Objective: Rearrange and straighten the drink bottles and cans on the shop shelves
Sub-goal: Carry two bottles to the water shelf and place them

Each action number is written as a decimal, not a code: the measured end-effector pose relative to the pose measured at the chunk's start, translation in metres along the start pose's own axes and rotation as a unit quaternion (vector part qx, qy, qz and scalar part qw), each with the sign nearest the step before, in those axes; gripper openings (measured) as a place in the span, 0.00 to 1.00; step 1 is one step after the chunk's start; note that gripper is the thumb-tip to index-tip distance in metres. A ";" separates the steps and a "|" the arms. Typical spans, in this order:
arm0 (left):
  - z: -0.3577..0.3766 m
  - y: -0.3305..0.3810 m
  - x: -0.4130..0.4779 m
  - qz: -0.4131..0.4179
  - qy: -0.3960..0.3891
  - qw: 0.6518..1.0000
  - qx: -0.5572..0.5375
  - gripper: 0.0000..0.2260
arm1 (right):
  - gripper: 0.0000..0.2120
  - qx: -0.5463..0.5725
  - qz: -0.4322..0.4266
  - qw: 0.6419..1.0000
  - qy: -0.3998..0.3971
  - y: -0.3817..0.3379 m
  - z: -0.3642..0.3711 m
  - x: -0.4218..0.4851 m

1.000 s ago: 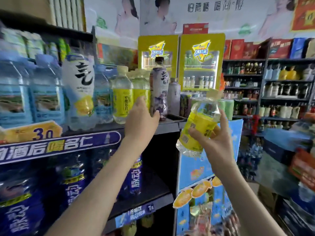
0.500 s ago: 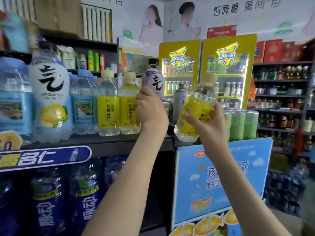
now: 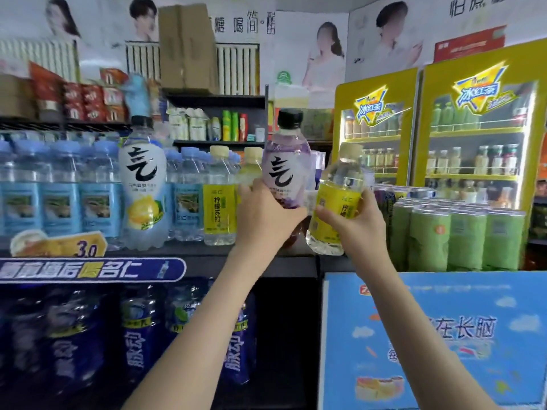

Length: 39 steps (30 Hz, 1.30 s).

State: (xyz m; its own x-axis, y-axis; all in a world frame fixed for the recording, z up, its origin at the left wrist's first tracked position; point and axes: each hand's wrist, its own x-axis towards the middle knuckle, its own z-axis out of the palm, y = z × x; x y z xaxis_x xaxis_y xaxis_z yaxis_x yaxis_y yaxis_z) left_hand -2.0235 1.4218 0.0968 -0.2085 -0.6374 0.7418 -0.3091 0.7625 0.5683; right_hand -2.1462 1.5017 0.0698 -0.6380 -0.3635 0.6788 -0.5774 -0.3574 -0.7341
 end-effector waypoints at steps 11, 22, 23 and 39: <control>-0.083 -0.027 -0.013 -0.087 -0.077 0.973 -0.198 0.14 | 0.31 -0.088 0.020 0.989 -0.116 0.007 0.054 0.032; -0.095 -0.035 -0.042 -0.169 -0.127 0.948 -0.240 0.10 | 0.35 -0.176 0.040 0.970 -0.161 0.003 0.073 0.031; -0.097 -0.038 -0.047 -0.177 -0.126 0.946 -0.241 0.10 | 0.37 -0.174 0.041 0.969 -0.168 0.001 0.073 0.027; -0.190 -0.165 -0.208 -0.315 -0.138 0.933 -0.110 0.13 | 0.44 0.063 0.100 0.858 -0.500 -0.023 0.144 -0.236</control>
State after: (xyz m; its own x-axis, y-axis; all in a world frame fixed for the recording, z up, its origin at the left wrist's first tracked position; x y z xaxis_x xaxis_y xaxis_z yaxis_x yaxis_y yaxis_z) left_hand -1.7530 1.4496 -0.0842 -0.2899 -0.9477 0.1332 -0.2604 0.2121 0.9419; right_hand -1.9091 1.4715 -0.0709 0.0738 -0.9622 0.2621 -0.4072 -0.2690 -0.8728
